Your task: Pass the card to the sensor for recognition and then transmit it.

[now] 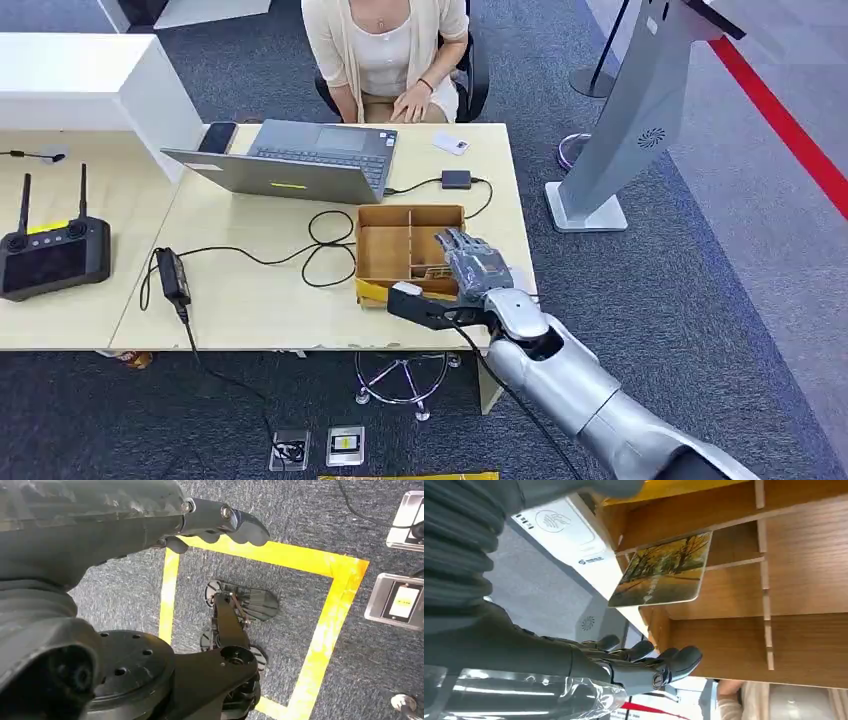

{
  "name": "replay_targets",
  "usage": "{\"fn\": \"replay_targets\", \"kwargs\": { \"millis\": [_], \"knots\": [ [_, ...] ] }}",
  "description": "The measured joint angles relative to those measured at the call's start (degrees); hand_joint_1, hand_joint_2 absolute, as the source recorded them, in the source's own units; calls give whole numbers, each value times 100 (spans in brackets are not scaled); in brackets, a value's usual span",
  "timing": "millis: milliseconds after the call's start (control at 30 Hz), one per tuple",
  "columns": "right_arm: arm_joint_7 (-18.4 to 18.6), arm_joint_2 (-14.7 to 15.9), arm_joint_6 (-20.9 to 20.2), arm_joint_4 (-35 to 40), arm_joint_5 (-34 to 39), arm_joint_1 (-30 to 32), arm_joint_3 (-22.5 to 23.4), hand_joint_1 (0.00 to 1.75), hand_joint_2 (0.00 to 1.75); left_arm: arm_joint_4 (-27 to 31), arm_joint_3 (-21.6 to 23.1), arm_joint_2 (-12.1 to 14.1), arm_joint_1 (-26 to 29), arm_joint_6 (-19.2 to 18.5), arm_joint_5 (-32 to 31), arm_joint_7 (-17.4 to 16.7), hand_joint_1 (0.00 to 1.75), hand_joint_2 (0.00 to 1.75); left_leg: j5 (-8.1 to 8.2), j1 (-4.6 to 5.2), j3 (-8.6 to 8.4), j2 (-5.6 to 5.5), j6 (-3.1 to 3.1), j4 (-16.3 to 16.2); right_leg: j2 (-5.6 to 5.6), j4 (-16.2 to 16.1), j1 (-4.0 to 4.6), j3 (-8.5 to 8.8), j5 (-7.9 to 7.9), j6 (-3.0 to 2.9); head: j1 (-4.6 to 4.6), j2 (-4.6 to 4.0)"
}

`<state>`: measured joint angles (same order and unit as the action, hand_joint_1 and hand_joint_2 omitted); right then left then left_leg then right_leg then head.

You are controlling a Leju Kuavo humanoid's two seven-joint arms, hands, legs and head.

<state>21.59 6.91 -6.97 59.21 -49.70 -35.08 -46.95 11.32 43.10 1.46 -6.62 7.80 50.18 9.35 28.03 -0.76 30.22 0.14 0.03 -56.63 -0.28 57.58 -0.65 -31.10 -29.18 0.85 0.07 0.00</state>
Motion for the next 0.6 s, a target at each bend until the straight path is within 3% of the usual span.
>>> {"fn": "replay_targets", "kwargs": {
  "millis": [600],
  "knots": [
    [-118,-153,114,-350,24,-197,-142,175,175,0,0,11,37,11,59,28,0,0,0,0,1,-1,0,0,-1,0,0,0,0,0,0,0]
  ]
}}
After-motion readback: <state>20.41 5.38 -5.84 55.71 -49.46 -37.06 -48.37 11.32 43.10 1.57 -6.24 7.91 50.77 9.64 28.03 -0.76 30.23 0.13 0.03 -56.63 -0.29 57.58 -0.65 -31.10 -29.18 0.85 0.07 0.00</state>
